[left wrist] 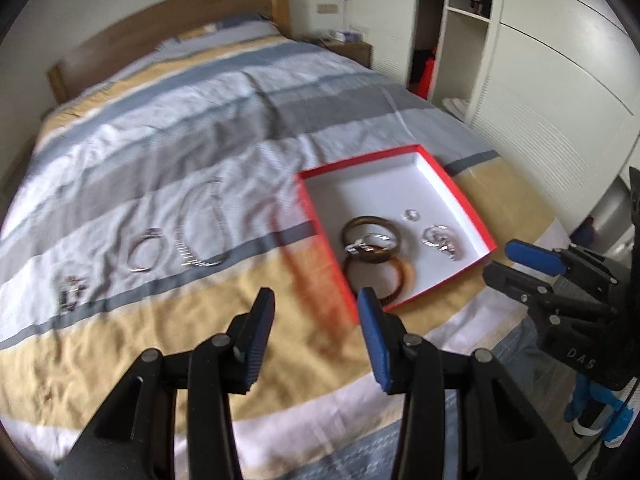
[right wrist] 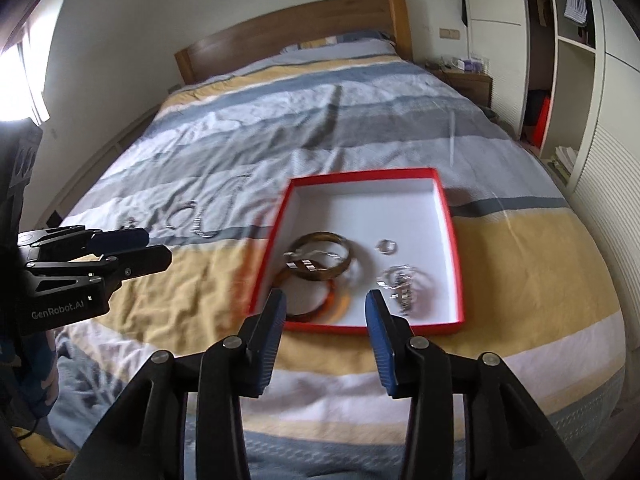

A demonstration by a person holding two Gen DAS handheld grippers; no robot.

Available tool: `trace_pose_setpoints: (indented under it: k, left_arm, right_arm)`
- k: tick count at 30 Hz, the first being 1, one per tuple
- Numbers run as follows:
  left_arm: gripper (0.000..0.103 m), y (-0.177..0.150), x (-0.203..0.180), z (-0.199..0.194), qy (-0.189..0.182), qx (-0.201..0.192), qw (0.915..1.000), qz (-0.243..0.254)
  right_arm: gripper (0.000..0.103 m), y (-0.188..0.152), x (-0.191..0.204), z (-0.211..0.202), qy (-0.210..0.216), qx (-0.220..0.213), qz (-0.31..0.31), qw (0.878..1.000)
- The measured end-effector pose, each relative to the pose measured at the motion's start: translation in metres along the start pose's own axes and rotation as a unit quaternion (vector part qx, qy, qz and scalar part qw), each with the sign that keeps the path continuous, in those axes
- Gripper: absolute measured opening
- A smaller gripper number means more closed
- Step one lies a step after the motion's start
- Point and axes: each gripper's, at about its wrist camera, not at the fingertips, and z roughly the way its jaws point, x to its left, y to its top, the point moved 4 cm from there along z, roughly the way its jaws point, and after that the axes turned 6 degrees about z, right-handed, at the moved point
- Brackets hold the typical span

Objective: Organize jewelry
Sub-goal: 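Withdraw both open tools from the box back toward the remaining jewelry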

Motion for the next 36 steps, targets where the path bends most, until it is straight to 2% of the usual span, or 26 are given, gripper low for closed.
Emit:
trace_pose_setpoints:
  k: [4,12,21,31,36]
  left_arm:
    - [0.042,-0.019,0.013,-0.034,0.035,-0.018,0.9992,-0.010]
    - [0.044,-0.052,0.032,-0.072,0.071,-0.034,0.9965,-0.028]
    - [0.050,-0.083,0.059,-0.101,0.083,-0.052,0.9935,-0.058]
    - [0.054,-0.119,0.105,-0.123,0.111,-0.070,0.9861,-0.103]
    - [0.059,-0.133,0.118,-0.136,0.124,-0.082,0.9822,-0.115]
  right_arm:
    - [0.046,-0.009,0.022,-0.013,0.013,-0.003,-0.013,1.000]
    - [0.047,-0.027,0.061,-0.032,0.033,-0.007,-0.036,0.999]
    - [0.047,-0.035,0.097,-0.042,0.037,-0.006,-0.062,0.997]
    - [0.049,-0.043,0.133,-0.049,0.035,-0.010,-0.075,0.997]
    - [0.053,-0.047,0.150,-0.059,0.033,-0.019,-0.082,0.996]
